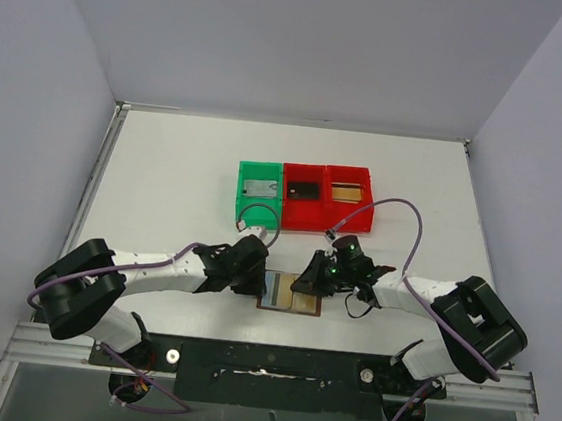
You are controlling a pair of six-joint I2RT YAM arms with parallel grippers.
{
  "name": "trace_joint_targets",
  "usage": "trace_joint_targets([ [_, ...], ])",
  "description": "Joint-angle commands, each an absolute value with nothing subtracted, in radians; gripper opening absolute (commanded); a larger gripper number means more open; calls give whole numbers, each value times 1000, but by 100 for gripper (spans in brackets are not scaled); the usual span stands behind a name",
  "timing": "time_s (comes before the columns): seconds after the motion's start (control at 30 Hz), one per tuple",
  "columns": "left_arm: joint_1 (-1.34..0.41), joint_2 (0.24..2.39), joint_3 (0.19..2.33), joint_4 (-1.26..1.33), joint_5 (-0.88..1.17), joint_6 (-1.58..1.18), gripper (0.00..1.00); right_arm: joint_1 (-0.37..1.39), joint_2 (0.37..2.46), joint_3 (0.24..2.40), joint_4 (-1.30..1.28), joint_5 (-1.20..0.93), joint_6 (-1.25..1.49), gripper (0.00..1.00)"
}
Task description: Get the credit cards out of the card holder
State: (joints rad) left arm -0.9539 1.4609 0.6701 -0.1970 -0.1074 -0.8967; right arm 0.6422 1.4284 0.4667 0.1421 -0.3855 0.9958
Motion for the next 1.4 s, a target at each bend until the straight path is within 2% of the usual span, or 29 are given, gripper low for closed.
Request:
trace_joint_targets([
  [0.0,-956,1494,671,-219,-92,-885,23,635,1400,466,152,-385,992,5],
  [0.53,-956,1500,685,-221,-92,-881,24,603,1354,457,108,-412,933,6],
  [0.63,-957,1496,711,-227,-86,-876,30,603,1360,439,157,-411,965,8],
  [0.8,-962,1479,766,-230,-98,-874,48,610,1399,446,174,-400,979,8],
  [0.87,-962,1484,773,-225,-97,-864,51,610,1397,442,174,-394,979,8],
  [1.2,-1010,1628,827,-344,-198,-840,51,609,1385,426,192,-399,982,9],
  [1.37,-1044,1677,851,-398,-232,-855,38,609,1376,422,198,-398,989,9],
])
